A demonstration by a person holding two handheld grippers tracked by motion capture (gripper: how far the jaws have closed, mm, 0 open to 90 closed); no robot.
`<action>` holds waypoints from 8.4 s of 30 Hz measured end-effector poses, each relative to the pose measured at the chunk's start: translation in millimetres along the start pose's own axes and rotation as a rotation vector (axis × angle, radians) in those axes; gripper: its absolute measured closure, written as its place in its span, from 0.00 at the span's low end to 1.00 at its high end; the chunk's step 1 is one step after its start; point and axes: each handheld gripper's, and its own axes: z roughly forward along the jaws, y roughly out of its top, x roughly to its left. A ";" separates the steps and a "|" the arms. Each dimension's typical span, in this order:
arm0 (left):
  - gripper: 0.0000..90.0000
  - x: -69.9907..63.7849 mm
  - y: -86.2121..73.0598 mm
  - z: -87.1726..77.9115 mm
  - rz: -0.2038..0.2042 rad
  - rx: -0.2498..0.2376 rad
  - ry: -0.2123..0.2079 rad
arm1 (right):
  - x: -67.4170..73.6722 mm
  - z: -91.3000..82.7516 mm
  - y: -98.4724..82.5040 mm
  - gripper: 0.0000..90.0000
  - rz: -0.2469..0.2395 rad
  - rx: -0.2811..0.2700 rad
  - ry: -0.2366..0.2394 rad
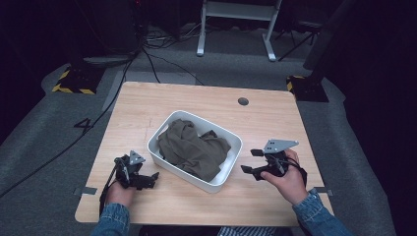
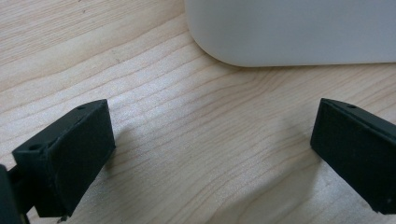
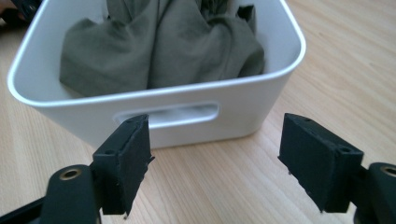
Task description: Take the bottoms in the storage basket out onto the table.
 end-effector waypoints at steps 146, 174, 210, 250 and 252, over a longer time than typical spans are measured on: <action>0.00 2.6 3.8 3.3 -0.005 0.000 0.000 | -43.4 -28.5 122.8 0.80 0.001 -0.189 -0.158; 0.00 2.6 3.4 3.1 -0.009 -0.002 0.003 | -118.8 -50.9 47.6 0.80 0.174 -0.092 -0.341; 0.00 2.7 2.9 2.5 -0.011 0.000 0.007 | -153.6 30.0 -37.1 0.20 0.312 0.014 -0.403; 0.00 2.8 2.8 2.4 -0.013 0.000 0.008 | -59.1 -62.9 -1.4 0.18 0.079 -0.178 -0.164; 0.00 2.9 2.9 2.4 -0.012 0.000 0.008 | -52.5 -62.5 -3.7 0.18 0.073 -0.180 -0.138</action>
